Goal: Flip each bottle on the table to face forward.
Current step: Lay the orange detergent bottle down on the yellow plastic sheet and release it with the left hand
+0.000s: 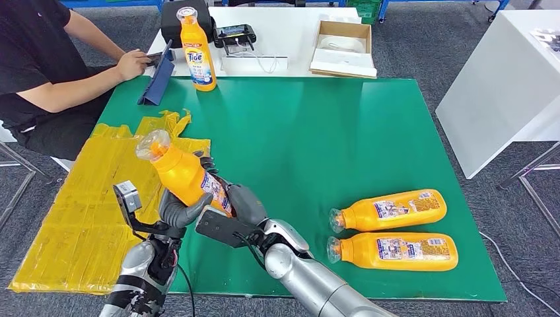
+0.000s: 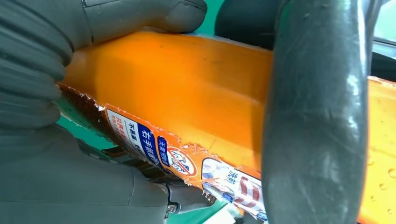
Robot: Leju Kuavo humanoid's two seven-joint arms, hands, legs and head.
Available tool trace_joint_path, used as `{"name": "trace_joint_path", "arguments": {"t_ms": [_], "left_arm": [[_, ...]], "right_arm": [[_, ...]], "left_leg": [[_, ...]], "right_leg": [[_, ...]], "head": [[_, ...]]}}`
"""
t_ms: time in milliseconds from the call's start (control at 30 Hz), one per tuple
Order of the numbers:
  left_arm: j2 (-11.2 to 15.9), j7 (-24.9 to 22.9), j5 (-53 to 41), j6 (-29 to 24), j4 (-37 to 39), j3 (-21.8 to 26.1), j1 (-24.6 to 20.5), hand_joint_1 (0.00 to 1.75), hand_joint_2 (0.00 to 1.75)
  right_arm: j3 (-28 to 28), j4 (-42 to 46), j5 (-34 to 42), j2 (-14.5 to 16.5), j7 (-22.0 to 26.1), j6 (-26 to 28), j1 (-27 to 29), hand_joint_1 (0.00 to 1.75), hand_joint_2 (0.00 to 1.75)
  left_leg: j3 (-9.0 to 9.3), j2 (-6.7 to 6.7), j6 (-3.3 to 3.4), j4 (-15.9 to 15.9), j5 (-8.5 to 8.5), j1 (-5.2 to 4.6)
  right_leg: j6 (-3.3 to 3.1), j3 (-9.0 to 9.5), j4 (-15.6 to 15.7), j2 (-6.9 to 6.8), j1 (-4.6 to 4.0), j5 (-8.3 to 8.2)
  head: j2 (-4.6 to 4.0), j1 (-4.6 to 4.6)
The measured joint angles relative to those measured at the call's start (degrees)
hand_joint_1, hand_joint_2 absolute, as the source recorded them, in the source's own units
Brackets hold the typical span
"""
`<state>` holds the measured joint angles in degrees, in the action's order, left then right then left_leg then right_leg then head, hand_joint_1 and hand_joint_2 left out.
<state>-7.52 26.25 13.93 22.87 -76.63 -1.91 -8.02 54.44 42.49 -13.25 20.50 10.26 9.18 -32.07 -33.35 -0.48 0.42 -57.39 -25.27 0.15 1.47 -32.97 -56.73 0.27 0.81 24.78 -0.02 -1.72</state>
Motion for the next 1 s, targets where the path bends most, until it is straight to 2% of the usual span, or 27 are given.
{"name": "trace_joint_path", "arguments": {"t_ms": [167, 400, 433, 533, 567, 600, 667, 767, 833, 900, 1000], "left_arm": [[-0.01, 0.77, -1.23, 0.36, 0.08, 0.68, 0.11, 1.75, 1.75], [-0.16, 2.96, -5.11, -0.77, -0.72, 1.13, 0.71, 1.75, 1.75], [-0.21, 3.33, -5.92, -1.18, -1.09, 1.19, 0.86, 1.75, 1.75], [-0.34, 3.96, -7.60, -2.20, -1.96, 1.31, 0.98, 1.75, 1.75], [-0.42, 4.80, -9.51, -3.65, -2.28, 1.27, 0.99, 1.75, 1.75], [-0.54, 6.20, -13.18, -6.35, -2.82, 1.13, 1.03, 1.75, 1.75], [-0.87, 9.62, -24.44, -15.70, -4.45, 0.55, 1.19, 1.75, 1.75], [-0.83, 11.33, -41.72, -33.74, -7.11, 0.18, 1.42, 1.75, 1.75], [-0.23, 10.68, -50.92, -43.15, -8.07, 0.27, 1.86, 1.75, 1.75], [0.58, 9.34, -58.26, -49.52, -8.28, 0.27, 2.54, 1.75, 1.75], [2.25, 6.75, -66.66, -55.78, -7.54, 0.39, 3.39, 1.75, 1.75]], "right_arm": [[-1.12, -1.21, -4.04, -0.11, 1.02, 0.74, -0.33, 1.75, 1.75], [-5.62, -0.38, -11.31, -1.18, 1.75, 2.27, 0.92, 1.75, 1.75], [-6.56, 0.41, -12.72, -1.53, 1.72, 2.60, 1.35, 1.51, 1.75], [-8.91, 2.63, -15.68, -2.28, 1.60, 2.95, 2.57, 0.20, 1.75], [-9.58, 3.42, -17.28, -2.47, 1.60, 4.15, 3.10, 0.00, 1.31], [-10.30, 4.56, -19.80, -2.70, 1.61, 6.05, 3.88, 0.00, 0.87], [-12.21, 8.08, -25.33, -3.58, 1.73, 10.15, 6.19, 0.00, 0.00], [-17.04, 15.61, -27.42, -6.45, 3.00, 10.82, 10.20, 0.00, 0.00], [-20.76, 20.31, -26.67, -8.98, 3.69, 9.31, 12.55, 0.00, 0.00], [-24.22, 24.64, -26.27, -11.32, 4.11, 8.60, 14.56, 0.00, 0.00], [-29.03, 30.36, -24.86, -14.58, 4.90, 7.28, 17.20, 0.00, 0.00]], "left_leg": [[0.00, 0.00, 0.00, 0.00, 0.00, 0.00], [0.01, -0.01, 0.00, 0.00, 0.00, 0.00], [0.00, -0.02, 0.00, 0.00, 0.00, 0.00], [0.00, -0.02, 0.00, 0.00, 0.00, 0.00], [0.00, -0.02, 0.00, 0.00, 0.00, 0.00], [0.00, -0.04, 0.00, -0.01, 0.00, 0.00], [-0.01, -0.09, 0.00, -0.01, 0.00, 0.00], [-0.03, -0.11, 0.01, -0.01, -0.01, -0.03], [-0.03, -0.12, 0.01, -0.01, -0.01, -0.05], [-0.03, -0.11, 0.01, -0.01, -0.02, -0.07], [-0.02, -0.10, 0.02, -0.01, -0.02, -0.07]], "right_leg": [[0.00, -0.01, 0.00, 0.00, 0.00, 0.00], [0.00, 0.00, 0.00, 0.00, 0.00, 0.00], [0.00, 0.00, 0.00, 0.00, 0.00, 0.00], [0.00, 0.00, 0.00, 0.00, 0.00, 0.00], [0.00, 0.00, 0.00, -0.01, 0.00, 0.00], [0.00, 0.00, 0.00, -0.02, 0.00, 0.00], [0.00, 0.00, 0.01, -0.04, 0.00, 0.00], [0.00, 0.02, 0.02, -0.05, 0.03, 0.00], [0.01, 0.03, 0.03, -0.06, 0.06, 0.00], [0.01, 0.03, 0.03, -0.05, 0.08, 0.00], [0.01, 0.03, 0.04, -0.05, 0.08, 0.00]], "head": [[0.00, -0.01], [0.01, 0.00], [0.01, 0.01], [0.00, 0.01], [0.00, -0.01], [0.00, 0.00], [0.00, 0.00], [0.00, 0.00], [0.00, 0.00], [0.00, 0.00], [0.00, -0.01]]}}
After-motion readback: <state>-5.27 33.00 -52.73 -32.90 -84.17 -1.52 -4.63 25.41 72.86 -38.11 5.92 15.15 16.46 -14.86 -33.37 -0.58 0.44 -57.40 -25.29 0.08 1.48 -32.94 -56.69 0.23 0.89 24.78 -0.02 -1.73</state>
